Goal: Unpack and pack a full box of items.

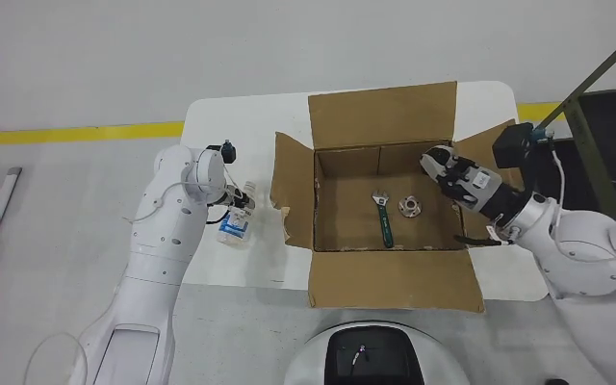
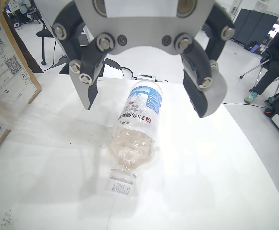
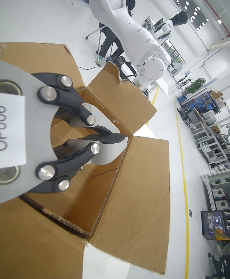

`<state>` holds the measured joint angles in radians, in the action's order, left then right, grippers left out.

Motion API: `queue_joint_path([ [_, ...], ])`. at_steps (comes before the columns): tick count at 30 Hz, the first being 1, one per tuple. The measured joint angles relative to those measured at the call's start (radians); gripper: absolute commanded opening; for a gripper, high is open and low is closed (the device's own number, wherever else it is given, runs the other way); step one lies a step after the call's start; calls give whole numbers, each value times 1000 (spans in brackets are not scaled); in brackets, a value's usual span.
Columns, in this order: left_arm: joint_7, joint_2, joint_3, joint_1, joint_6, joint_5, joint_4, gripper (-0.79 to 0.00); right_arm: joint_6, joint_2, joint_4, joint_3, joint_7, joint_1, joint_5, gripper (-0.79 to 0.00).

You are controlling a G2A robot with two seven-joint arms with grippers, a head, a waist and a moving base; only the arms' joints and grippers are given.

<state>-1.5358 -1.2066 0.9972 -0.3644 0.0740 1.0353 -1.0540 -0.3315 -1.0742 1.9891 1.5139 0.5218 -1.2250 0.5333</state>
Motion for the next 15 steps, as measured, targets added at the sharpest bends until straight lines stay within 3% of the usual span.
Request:
queue_joint_path([
  [8, 0, 0, 0, 0, 0, 0, 0, 0, 263, -8, -17, -112, 141, 68, 203, -785],
  [13, 0, 0, 0, 0, 0, 0, 0, 0, 407, -22, -45, -216, 90, 93, 342, -785],
  [15, 0, 0, 0, 0, 0, 0, 0, 0, 415, -23, -47, -222, 85, 94, 334, -785],
])
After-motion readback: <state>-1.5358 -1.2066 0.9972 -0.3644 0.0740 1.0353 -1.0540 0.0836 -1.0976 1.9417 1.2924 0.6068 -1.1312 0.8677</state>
